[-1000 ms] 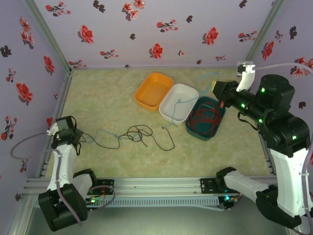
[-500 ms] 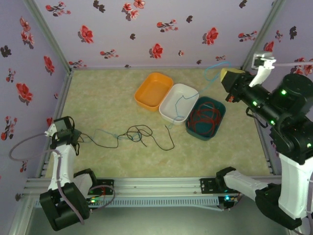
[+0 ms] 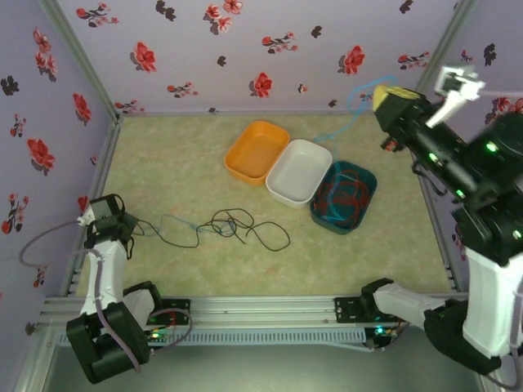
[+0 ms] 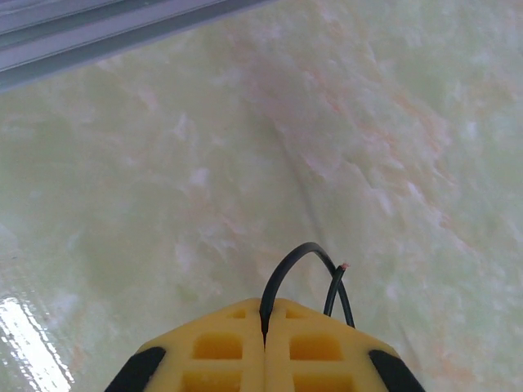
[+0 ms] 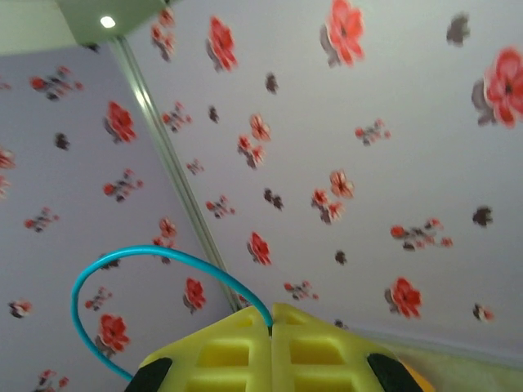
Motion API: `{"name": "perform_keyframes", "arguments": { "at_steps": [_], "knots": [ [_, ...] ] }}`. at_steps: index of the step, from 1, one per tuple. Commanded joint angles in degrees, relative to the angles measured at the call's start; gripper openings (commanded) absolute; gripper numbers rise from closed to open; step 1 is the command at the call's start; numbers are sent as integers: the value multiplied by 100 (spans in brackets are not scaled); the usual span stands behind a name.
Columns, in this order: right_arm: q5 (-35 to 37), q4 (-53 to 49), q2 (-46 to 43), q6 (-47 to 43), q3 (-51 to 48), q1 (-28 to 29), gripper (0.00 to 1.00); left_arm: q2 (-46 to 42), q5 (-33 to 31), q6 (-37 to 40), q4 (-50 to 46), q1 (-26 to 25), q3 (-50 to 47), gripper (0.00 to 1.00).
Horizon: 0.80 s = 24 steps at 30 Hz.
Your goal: Untangle the cables
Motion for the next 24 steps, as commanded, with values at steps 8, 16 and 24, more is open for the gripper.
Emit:
{"name": "perform_keyframes", "arguments": {
  "at_steps": [8, 16, 24],
  "knots": [
    [195, 140, 865, 186, -762, -13, 0, -529, 1517, 204, 138, 50, 112, 0],
    [264, 83, 1648, 112, -830, -54, 0, -817, 1879, 196, 41, 50, 250, 0],
    [602, -108, 2004, -29, -1069, -130, 0, -852, 2156, 161, 43, 50, 250, 0]
  ]
}}
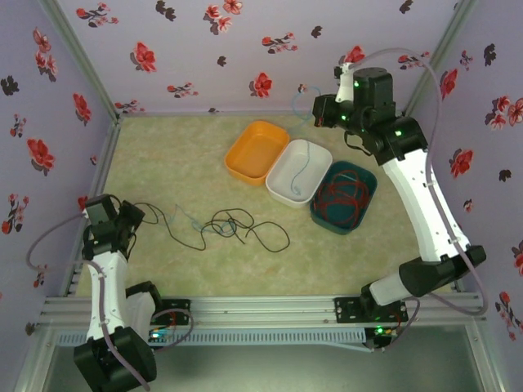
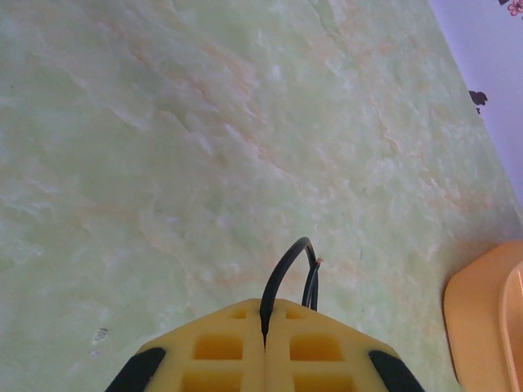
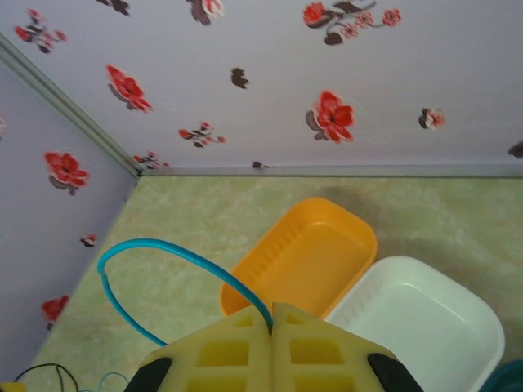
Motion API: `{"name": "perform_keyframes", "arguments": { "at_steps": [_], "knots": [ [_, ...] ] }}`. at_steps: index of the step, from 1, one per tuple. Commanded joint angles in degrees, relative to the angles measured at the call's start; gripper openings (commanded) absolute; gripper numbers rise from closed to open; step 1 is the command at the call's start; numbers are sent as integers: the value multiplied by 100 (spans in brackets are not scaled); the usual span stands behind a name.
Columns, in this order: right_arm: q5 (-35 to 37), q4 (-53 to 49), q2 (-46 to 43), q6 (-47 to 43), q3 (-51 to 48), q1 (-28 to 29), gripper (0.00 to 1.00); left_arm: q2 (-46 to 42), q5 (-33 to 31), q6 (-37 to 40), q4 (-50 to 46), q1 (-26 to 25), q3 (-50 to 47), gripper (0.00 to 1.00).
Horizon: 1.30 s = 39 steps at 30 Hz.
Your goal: Untangle the cables
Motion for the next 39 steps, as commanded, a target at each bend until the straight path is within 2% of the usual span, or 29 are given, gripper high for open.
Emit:
{"name": "perform_keyframes", "arguments": {
  "at_steps": [1, 20, 29, 39],
  "knots": [
    [251, -57, -33, -84, -153, -72, 0, -103, 275, 86, -4, 53, 157, 0],
    [-152, 157, 741, 223, -919, -377, 0, -236, 476, 2, -20, 49, 240, 0],
    [-52, -123, 1711, 224, -969, -533, 0, -307, 672, 14, -53, 51, 313, 0],
    [-16, -230, 2797, 208, -856, -535, 8, -386, 1082, 7, -102, 45, 415, 0]
  ]
}}
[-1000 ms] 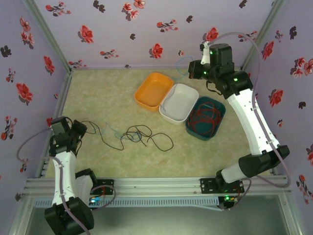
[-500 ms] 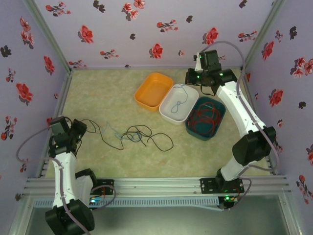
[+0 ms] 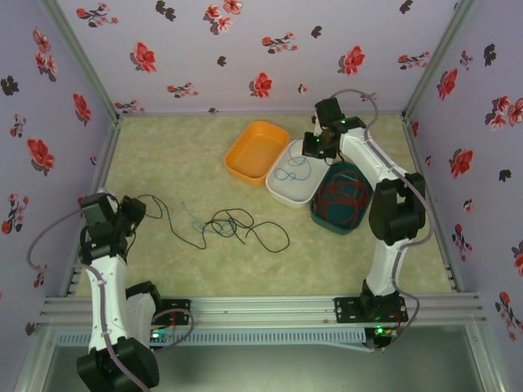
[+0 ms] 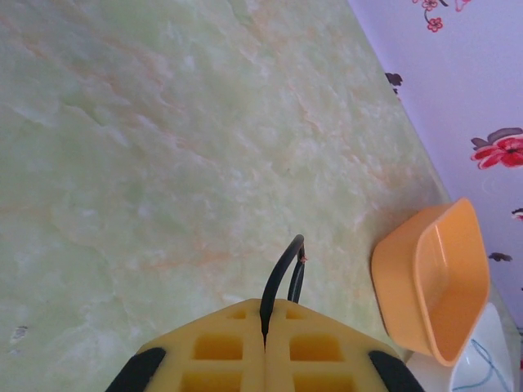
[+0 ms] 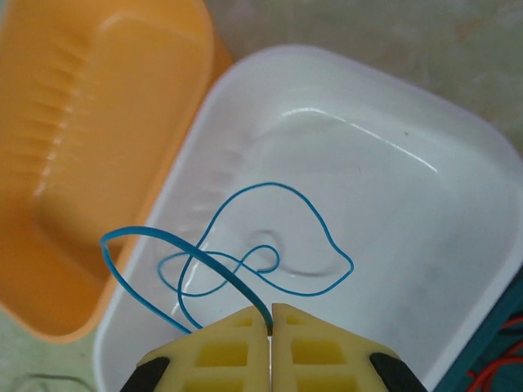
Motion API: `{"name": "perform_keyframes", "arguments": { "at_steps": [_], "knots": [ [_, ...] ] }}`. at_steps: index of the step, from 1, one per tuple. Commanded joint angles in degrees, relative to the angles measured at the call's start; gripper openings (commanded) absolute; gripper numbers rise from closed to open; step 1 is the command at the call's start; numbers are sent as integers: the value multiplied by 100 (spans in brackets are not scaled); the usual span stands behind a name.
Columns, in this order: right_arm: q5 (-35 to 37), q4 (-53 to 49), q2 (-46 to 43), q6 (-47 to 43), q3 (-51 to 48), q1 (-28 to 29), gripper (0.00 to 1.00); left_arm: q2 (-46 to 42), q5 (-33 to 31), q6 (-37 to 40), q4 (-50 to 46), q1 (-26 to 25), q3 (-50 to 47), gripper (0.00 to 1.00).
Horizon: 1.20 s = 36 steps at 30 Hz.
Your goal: Untangle the cables
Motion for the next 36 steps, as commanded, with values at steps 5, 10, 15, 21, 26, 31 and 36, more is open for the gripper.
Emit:
{"name": "perform_keyframes", "arguments": {
  "at_steps": [5, 10, 15, 21, 26, 31, 36],
  "knots": [
    [121, -323, 374, -30, 150, -19, 22, -93, 475, -40, 1, 5, 190, 0],
    [256, -400, 233, -129, 136, -22, 36, -85, 497, -39, 58, -142, 203, 0],
    [252, -253, -232, -180, -130, 1, 41, -19, 497, -113, 222, -421, 202, 0],
    [118, 400, -1079, -336, -832, 451, 43, 209, 497, -194, 492, -680, 202, 0],
    [335, 906, -1533, -503, -1227, 1297, 43, 319, 483, -224, 617, -767, 187, 0],
    [-48, 1807, -1386, -559, -1484, 2255, 46, 387, 488, -217, 702, -894, 171, 0],
    [-568, 2600, -539, 398, -1204, 2749, 44, 433, 488, -132, 687, -1054, 166, 0]
  ]
}}
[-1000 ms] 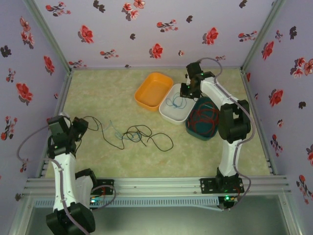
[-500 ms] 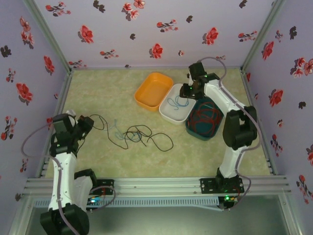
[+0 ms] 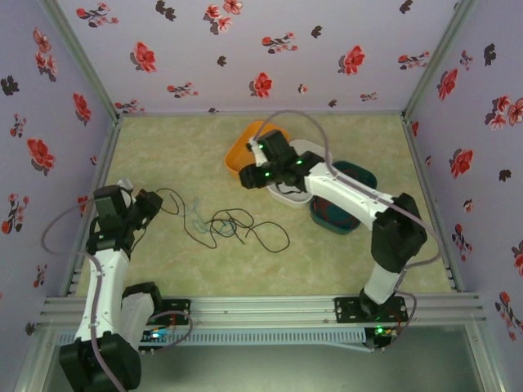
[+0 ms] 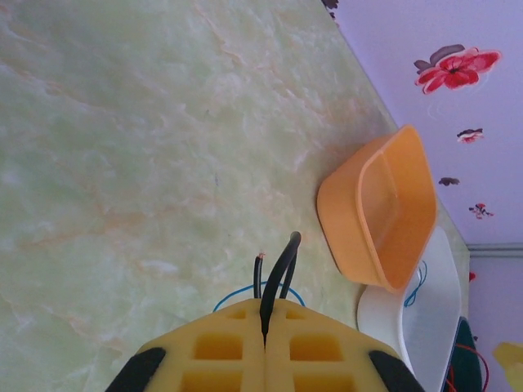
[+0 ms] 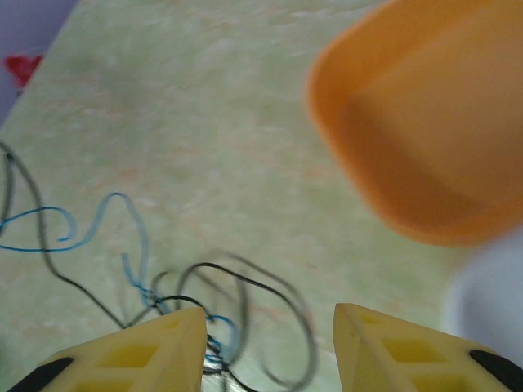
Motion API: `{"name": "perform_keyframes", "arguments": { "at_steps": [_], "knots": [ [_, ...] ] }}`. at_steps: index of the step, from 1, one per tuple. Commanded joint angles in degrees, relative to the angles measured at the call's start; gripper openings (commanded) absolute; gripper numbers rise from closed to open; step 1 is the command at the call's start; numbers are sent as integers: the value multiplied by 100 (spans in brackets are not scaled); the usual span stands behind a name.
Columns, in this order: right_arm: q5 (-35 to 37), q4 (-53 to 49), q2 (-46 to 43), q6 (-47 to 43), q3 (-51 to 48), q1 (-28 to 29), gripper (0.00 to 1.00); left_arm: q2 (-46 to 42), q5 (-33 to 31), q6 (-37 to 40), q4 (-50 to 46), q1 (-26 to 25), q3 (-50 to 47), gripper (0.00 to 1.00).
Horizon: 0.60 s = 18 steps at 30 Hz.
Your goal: Untangle the cables
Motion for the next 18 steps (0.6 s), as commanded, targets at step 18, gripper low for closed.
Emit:
{"name": "perform_keyframes", "arguments": {
  "at_steps": [18],
  "knots": [
    [-1806, 2157, 2279, 2446, 996, 496, 45, 238, 87, 19, 655, -273, -325, 0]
  ]
}}
